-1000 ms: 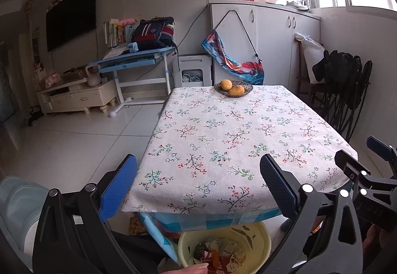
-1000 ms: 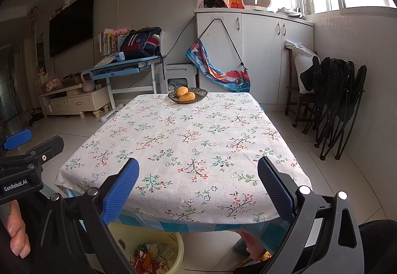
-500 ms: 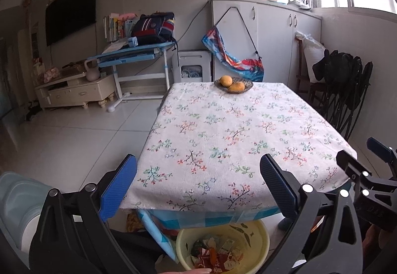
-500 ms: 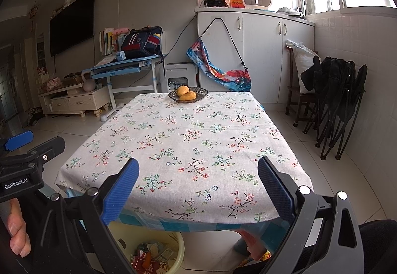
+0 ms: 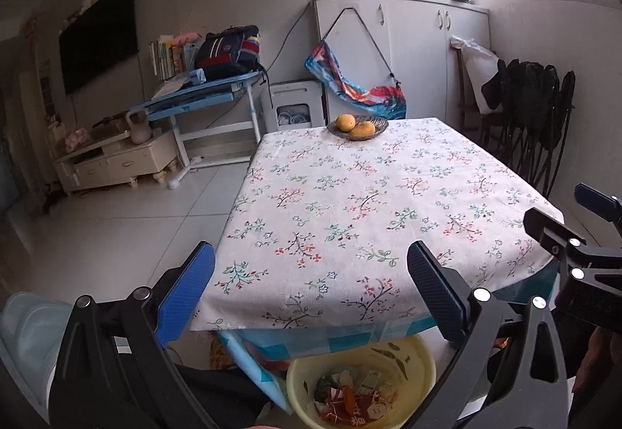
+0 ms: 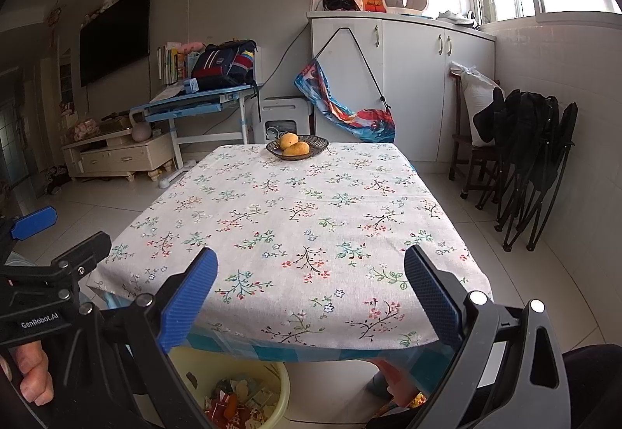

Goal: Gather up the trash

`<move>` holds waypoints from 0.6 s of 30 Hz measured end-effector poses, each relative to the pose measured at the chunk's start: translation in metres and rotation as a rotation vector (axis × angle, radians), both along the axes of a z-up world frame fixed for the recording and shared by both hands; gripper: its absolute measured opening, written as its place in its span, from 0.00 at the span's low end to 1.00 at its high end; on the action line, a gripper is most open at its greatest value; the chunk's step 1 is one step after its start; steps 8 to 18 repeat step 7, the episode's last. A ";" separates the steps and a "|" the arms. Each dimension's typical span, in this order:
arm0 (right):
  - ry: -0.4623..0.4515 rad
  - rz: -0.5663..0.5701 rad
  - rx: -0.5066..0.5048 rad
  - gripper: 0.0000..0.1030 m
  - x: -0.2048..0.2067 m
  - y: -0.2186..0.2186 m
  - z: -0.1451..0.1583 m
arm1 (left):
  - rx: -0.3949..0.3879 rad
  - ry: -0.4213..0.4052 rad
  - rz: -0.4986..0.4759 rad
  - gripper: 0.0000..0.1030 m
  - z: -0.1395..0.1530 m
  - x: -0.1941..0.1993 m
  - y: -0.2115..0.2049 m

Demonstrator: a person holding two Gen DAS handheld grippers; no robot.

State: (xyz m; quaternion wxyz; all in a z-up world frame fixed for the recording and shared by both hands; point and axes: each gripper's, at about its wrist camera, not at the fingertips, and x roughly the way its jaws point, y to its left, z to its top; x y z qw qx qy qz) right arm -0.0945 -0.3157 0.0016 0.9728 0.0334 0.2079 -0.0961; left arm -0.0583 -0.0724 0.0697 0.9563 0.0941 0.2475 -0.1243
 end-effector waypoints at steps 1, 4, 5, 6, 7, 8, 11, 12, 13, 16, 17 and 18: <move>0.000 0.001 0.000 0.90 0.000 0.000 0.000 | -0.002 0.012 0.001 0.93 0.000 0.001 0.001; 0.001 0.002 -0.002 0.90 -0.001 0.000 0.000 | -0.004 0.014 0.004 0.93 0.000 0.002 0.001; 0.001 0.002 -0.001 0.90 0.000 0.000 0.000 | -0.007 0.012 0.005 0.93 0.001 0.002 0.002; 0.002 0.003 -0.001 0.90 0.000 0.000 0.001 | -0.009 0.010 0.006 0.93 0.001 0.003 0.002; 0.002 0.003 -0.002 0.90 0.000 0.000 0.001 | -0.010 0.009 0.012 0.93 0.000 0.004 0.003; 0.002 0.003 -0.002 0.90 0.000 0.000 0.001 | -0.010 0.009 0.012 0.93 0.000 0.004 0.003; 0.002 0.003 -0.002 0.90 0.000 0.000 0.001 | -0.010 0.009 0.012 0.93 0.000 0.004 0.003; 0.002 0.003 -0.002 0.90 0.000 0.000 0.001 | -0.010 0.009 0.012 0.93 0.000 0.004 0.003; 0.002 0.003 -0.002 0.90 0.000 0.000 0.001 | -0.010 0.009 0.012 0.93 0.000 0.004 0.003; 0.002 0.003 -0.002 0.90 0.000 0.000 0.001 | -0.010 0.009 0.012 0.93 0.000 0.004 0.003; 0.002 0.003 -0.002 0.90 0.000 0.000 0.001 | -0.010 0.009 0.012 0.93 0.000 0.004 0.003; 0.002 0.003 -0.002 0.90 0.000 0.000 0.001 | -0.010 0.009 0.012 0.93 0.000 0.004 0.003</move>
